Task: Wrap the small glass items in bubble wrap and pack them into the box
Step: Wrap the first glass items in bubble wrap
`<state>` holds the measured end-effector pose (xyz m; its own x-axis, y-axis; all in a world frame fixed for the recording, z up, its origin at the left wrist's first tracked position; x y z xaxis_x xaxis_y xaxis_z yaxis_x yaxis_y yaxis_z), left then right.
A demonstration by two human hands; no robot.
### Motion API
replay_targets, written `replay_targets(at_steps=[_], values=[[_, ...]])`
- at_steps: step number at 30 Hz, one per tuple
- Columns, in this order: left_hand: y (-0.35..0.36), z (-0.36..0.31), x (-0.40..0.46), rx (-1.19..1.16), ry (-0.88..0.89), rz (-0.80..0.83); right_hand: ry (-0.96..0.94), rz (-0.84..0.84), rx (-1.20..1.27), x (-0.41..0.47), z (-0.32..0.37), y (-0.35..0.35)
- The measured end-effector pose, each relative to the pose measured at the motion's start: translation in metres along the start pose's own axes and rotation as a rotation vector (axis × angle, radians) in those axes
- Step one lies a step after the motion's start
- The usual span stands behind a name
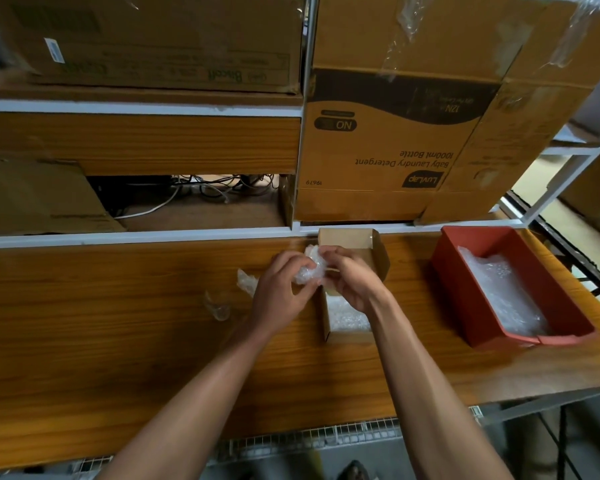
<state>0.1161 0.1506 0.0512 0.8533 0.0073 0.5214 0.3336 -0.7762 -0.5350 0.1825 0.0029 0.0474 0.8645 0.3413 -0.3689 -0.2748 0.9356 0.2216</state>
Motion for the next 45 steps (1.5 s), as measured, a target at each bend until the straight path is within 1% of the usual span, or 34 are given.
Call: replay_targets(at_steps=[2, 4, 9, 11, 13, 14, 16, 19, 22, 25, 27, 28, 31, 33, 37, 41, 45], values=[[-0.004, 0.005, -0.004, -0.007, -0.020, 0.011, -0.008, -0.004, -0.009, 0.001, -0.004, 0.007], [-0.011, 0.012, -0.006, -0.063, -0.094, -0.002, -0.015, -0.020, 0.006, 0.005, -0.009, 0.013], [-0.030, 0.054, -0.012, -0.382, -0.372, -0.132, -0.084, 0.015, 0.085, 0.020, -0.021, 0.040], [-0.036, 0.063, -0.016, -0.538, -0.491, -0.128, -0.116, 0.023, 0.135, 0.024, -0.026, 0.055], [-0.042, 0.069, -0.018, -0.668, -0.566, -0.101, -0.126, 0.032, 0.190, 0.028, -0.030, 0.073], [-0.046, 0.072, -0.019, -0.696, -0.589, -0.095, -0.128, 0.034, 0.190, 0.030, -0.033, 0.081], [-0.055, 0.082, -0.022, -0.725, -0.619, -0.099, -0.156, 0.028, 0.111, 0.033, -0.036, 0.096], [-0.074, 0.100, -0.027, -0.748, -0.699, -0.133, -0.227, 0.005, -0.165, 0.040, -0.037, 0.114], [-0.096, 0.118, -0.034, -0.650, -0.728, -0.142, -0.361, -0.027, -0.540, 0.050, -0.037, 0.128], [-0.116, 0.138, -0.039, -0.483, -0.749, -0.101, -0.435, 0.014, -0.904, 0.057, -0.044, 0.143], [-0.128, 0.148, -0.043, -0.382, -0.759, -0.071, -0.527, 0.008, -1.189, 0.059, -0.050, 0.151], [-0.132, 0.152, -0.044, -0.318, -0.757, -0.047, -0.542, 0.002, -1.331, 0.060, -0.055, 0.154], [-0.140, 0.162, -0.045, -0.118, -0.731, 0.056, -0.440, -0.002, -1.620, 0.064, -0.069, 0.163], [-0.139, 0.167, -0.047, -0.022, -0.723, 0.115, -0.393, -0.012, -1.714, 0.070, -0.077, 0.168], [-0.133, 0.173, -0.045, 0.083, -0.674, 0.202, -0.290, -0.003, -1.811, 0.084, -0.091, 0.171], [-0.127, 0.176, -0.037, 0.185, -0.618, 0.292, -0.271, -0.005, -1.814, 0.092, -0.100, 0.168], [-0.118, 0.178, -0.031, 0.260, -0.624, 0.395, -0.272, 0.003, -1.766, 0.097, -0.110, 0.165]])
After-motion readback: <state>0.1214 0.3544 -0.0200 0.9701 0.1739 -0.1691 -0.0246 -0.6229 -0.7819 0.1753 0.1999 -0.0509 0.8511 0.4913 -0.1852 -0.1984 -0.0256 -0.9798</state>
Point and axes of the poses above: each hand's wrist, its own x-axis towards the middle knuckle, its own y-axis out of the palm, z = x × y, the point moved 5 cm from there along x, towards the middle knuckle, and after that the axes turned 3 degrees about -x, right-handed, at the moved point
